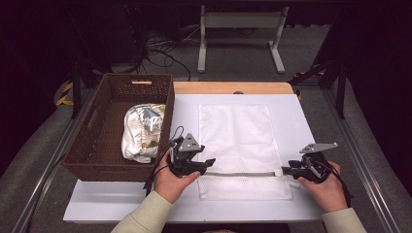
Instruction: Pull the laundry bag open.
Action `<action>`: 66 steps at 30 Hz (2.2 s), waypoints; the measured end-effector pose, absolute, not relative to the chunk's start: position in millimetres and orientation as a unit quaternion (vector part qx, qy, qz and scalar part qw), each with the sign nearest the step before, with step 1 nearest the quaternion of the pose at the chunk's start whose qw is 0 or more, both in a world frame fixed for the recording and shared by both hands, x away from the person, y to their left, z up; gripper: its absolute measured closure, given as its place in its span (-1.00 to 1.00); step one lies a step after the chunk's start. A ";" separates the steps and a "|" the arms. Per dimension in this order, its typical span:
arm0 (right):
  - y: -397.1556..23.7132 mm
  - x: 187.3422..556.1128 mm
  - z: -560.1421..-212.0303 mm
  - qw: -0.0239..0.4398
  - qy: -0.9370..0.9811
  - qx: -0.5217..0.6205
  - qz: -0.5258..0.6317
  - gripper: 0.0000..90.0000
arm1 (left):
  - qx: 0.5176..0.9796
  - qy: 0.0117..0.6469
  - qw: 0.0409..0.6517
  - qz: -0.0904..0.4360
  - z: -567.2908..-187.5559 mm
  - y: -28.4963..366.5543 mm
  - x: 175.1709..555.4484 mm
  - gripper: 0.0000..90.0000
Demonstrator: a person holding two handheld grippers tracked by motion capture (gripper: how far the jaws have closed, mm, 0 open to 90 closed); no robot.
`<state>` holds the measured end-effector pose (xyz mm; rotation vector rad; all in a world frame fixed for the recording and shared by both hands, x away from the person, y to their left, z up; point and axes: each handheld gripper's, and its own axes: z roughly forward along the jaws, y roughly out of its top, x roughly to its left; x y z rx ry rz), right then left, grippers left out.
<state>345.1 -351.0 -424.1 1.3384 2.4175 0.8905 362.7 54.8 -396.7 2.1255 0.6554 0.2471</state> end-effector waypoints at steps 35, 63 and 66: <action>-321.9 343.6 -433.6 0.128 0.842 0.457 0.258 0.60 | 0.858 0.258 0.432 0.102 -399.1 51.8 360.9 -0.10; -334.0 343.5 -421.5 0.114 0.835 0.419 0.337 0.93 | 0.854 0.205 0.474 0.062 -382.3 -3.7 359.7 -0.08; -336.9 344.5 -420.0 0.110 0.833 0.413 0.352 0.93 | 0.847 0.199 0.491 0.051 -383.9 -21.9 360.6 -0.07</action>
